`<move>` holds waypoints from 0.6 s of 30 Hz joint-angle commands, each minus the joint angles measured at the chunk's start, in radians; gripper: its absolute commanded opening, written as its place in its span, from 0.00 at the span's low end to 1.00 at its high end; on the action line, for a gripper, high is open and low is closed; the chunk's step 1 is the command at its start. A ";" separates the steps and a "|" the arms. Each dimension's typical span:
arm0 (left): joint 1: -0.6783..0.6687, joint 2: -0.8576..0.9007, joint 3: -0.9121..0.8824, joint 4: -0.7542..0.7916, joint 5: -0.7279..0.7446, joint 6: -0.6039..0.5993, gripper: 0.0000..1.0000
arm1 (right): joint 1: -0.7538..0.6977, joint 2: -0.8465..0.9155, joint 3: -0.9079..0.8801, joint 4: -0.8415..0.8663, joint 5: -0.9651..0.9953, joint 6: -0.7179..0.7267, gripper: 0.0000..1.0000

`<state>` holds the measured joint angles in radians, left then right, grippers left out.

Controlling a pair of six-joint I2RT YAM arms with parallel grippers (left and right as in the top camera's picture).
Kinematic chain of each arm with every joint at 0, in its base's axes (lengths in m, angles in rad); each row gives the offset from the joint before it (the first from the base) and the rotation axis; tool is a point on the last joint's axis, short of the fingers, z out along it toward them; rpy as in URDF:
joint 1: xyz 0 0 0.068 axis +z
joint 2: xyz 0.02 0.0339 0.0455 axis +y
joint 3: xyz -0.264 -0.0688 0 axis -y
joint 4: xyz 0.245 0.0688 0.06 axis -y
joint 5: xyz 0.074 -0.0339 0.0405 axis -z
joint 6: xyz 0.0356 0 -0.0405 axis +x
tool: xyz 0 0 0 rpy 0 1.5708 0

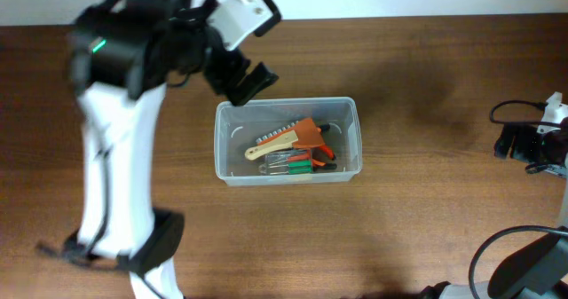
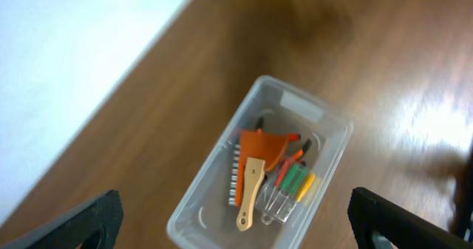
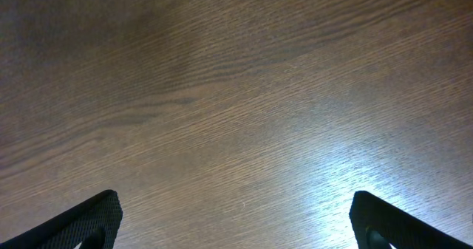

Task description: Pack container

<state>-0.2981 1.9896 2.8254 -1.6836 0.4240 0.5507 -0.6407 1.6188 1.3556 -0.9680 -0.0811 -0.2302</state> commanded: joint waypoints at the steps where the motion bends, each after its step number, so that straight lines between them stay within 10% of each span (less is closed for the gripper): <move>1: 0.004 -0.167 0.008 -0.004 -0.097 -0.136 0.99 | -0.001 -0.008 -0.001 0.000 -0.010 0.011 0.99; 18: 0.005 -1.033 -0.935 0.033 -0.142 -0.291 0.99 | -0.001 -0.008 -0.001 0.000 -0.010 0.011 0.99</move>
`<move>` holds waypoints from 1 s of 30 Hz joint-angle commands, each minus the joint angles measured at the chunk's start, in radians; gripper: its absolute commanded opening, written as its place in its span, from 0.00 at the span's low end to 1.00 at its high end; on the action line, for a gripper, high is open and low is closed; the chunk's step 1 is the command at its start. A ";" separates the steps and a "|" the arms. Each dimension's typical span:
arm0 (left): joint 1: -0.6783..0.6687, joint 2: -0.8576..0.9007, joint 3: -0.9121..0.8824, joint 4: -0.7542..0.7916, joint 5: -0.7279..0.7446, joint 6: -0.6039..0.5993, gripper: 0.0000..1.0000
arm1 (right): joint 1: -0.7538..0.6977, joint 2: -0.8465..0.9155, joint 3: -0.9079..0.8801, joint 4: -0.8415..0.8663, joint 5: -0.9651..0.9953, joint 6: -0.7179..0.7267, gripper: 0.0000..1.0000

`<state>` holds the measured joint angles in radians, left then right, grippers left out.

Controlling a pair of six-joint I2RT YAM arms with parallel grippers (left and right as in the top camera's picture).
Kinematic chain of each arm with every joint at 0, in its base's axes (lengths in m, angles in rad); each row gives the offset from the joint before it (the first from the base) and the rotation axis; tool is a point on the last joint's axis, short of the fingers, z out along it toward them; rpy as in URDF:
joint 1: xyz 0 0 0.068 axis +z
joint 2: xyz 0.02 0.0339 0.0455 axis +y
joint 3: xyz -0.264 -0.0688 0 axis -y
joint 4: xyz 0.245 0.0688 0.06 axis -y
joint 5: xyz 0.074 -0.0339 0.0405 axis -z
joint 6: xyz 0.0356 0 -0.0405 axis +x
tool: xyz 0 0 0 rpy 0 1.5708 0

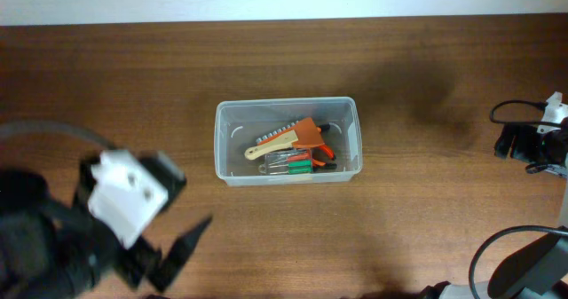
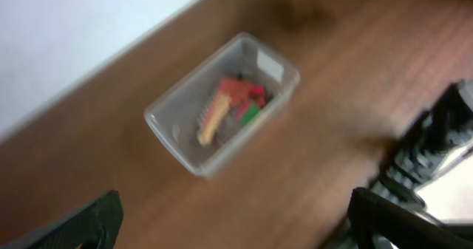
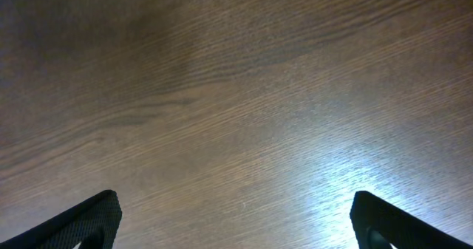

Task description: Pack container

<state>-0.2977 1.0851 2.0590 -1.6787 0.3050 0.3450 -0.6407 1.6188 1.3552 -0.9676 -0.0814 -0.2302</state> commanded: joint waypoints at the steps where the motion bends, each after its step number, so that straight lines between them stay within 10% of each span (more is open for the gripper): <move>1: 0.004 -0.182 -0.230 0.055 -0.022 -0.111 0.99 | -0.001 -0.008 0.000 0.000 -0.009 0.011 0.99; 15: 0.004 -0.605 -0.775 0.279 -0.013 -0.359 0.99 | -0.001 -0.008 0.000 0.000 -0.009 0.011 0.99; 30: 0.004 -0.604 -0.985 0.563 -0.021 -0.149 0.99 | -0.001 -0.008 0.000 0.000 -0.009 0.011 0.99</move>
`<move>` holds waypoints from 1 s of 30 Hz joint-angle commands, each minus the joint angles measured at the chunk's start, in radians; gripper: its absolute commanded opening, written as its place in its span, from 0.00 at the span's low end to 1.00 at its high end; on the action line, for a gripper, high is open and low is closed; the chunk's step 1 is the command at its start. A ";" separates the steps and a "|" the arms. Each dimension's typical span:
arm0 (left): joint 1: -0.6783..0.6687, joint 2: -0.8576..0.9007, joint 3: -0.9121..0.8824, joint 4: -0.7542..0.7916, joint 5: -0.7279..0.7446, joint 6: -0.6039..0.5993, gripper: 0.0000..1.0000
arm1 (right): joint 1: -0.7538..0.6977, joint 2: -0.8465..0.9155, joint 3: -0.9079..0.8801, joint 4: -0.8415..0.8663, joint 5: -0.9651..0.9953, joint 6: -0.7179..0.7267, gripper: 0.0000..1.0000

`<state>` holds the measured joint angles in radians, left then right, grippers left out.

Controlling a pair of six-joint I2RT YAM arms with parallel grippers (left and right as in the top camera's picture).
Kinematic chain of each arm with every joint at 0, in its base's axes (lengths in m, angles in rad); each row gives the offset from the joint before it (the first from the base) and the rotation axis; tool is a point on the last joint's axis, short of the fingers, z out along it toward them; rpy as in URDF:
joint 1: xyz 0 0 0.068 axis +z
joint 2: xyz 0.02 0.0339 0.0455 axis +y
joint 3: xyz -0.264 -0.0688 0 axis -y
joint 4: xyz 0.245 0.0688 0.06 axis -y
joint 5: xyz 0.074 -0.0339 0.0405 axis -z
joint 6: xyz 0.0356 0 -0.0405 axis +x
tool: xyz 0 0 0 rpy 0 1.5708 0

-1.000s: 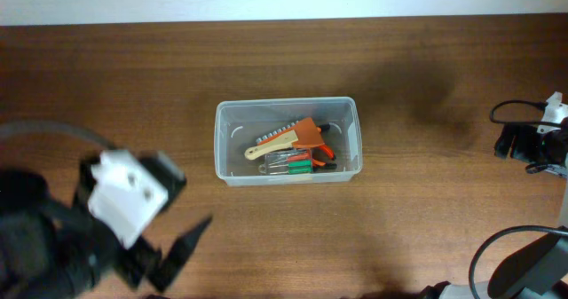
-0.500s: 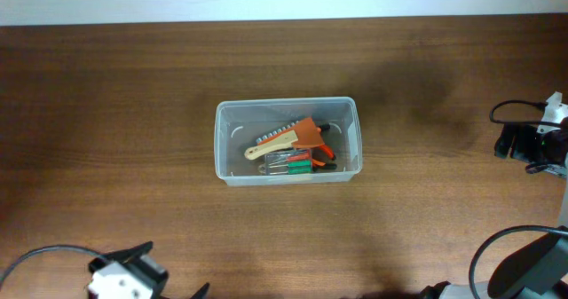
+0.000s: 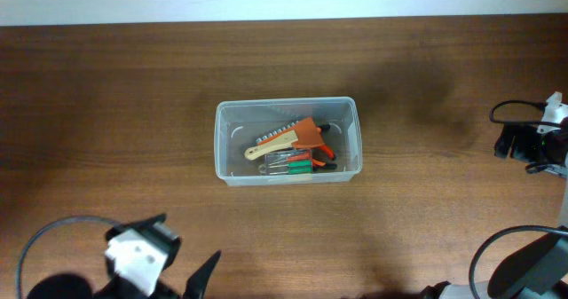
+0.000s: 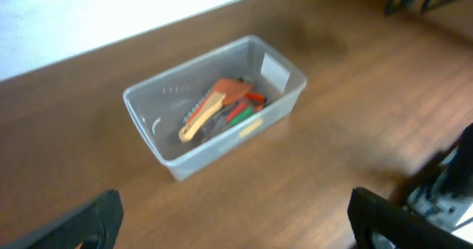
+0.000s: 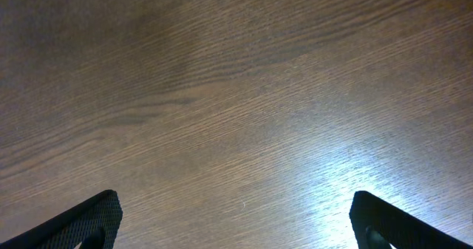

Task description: Pack container

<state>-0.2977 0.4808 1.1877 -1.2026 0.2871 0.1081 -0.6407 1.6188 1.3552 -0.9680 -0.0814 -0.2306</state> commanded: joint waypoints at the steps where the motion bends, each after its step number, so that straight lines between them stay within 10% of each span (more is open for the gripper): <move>1: 0.004 0.000 -0.151 0.128 -0.003 0.088 0.99 | -0.001 -0.008 0.000 0.000 -0.009 0.011 0.99; 12: 0.008 0.000 -0.539 0.676 -0.037 0.090 0.99 | -0.001 -0.008 0.000 0.000 -0.009 0.011 0.99; 30: 0.276 -0.352 -0.889 0.900 -0.153 0.095 0.99 | -0.001 -0.008 0.000 0.000 -0.009 0.011 0.99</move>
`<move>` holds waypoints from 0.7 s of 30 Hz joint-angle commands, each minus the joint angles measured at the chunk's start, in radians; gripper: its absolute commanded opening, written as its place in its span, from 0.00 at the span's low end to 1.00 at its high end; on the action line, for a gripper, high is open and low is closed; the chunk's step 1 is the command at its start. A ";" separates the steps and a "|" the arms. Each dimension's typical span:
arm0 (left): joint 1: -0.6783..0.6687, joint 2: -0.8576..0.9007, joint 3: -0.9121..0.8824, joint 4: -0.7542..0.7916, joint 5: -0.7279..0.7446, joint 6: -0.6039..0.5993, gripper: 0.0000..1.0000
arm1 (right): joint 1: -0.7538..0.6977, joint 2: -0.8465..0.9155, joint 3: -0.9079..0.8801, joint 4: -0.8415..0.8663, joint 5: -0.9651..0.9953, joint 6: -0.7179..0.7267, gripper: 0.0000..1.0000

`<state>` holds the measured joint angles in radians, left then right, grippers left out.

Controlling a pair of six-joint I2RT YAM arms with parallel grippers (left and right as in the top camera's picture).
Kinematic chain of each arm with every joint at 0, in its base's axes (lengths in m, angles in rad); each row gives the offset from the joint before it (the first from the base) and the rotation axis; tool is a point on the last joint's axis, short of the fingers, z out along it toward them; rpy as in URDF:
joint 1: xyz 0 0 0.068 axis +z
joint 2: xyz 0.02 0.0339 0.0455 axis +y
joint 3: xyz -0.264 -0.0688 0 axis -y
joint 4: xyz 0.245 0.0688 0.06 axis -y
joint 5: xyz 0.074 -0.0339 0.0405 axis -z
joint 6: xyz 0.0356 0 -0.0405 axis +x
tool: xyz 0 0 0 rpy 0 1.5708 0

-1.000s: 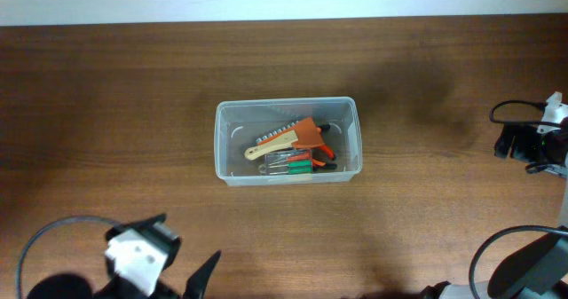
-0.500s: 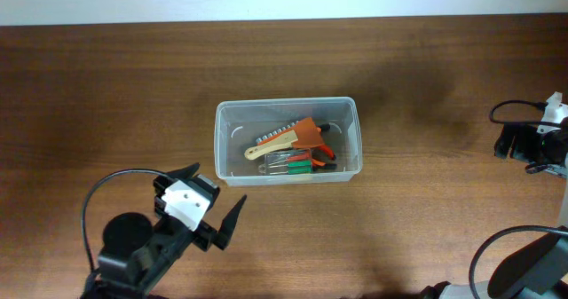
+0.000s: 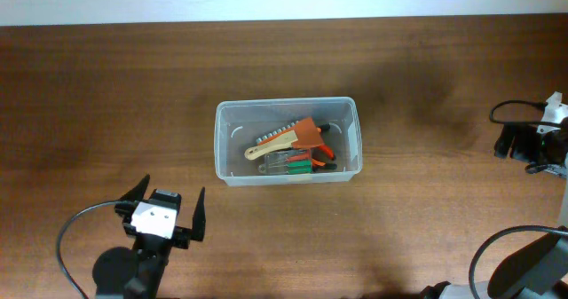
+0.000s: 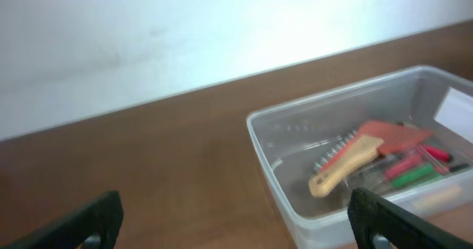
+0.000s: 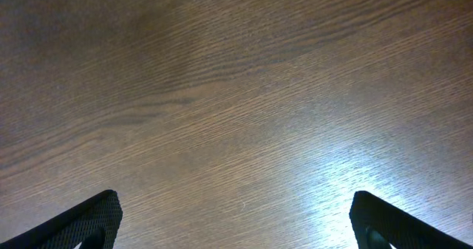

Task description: Pack container

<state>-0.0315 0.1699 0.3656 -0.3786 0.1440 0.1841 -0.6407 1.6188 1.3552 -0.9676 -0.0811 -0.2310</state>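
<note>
A clear plastic container stands at the middle of the wooden table. Inside lie a wooden-handled brush, an orange piece and green- and red-handled tools. My left gripper sits low at the front left, open and holding nothing. Its wrist view looks sideways at the container and the brush, between the left gripper's spread fingertips. At the far right edge my right gripper is open over bare wood, and the right wrist view shows the right gripper holding nothing.
A white wall runs behind the table's far edge. A black cable loops by the right arm. Brown tabletop surrounds the container on all sides.
The left arm has moved from the table's bottom edge to a low spot front left of the container, its camera now facing the container from the side. The right arm has not moved.
The left gripper was open above the container's back left corner. Then it was over the front left of the table, then at the bottom edge. Now it sits low, facing the container. The container's contents and the right arm stayed put.
</note>
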 commanded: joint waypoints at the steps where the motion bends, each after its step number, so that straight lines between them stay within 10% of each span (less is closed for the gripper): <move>1: 0.009 -0.051 -0.090 0.118 -0.010 0.020 0.99 | -0.001 -0.008 0.000 0.000 -0.010 0.011 0.99; 9: 0.028 -0.101 -0.285 0.409 -0.011 0.020 0.99 | -0.001 -0.008 0.000 0.000 -0.009 0.012 0.99; 21: 0.065 -0.165 -0.340 0.309 -0.014 0.020 0.99 | -0.001 -0.008 0.000 0.000 -0.010 0.012 0.99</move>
<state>0.0288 0.0139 0.0357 -0.0151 0.1410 0.1917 -0.6407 1.6188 1.3552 -0.9676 -0.0814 -0.2302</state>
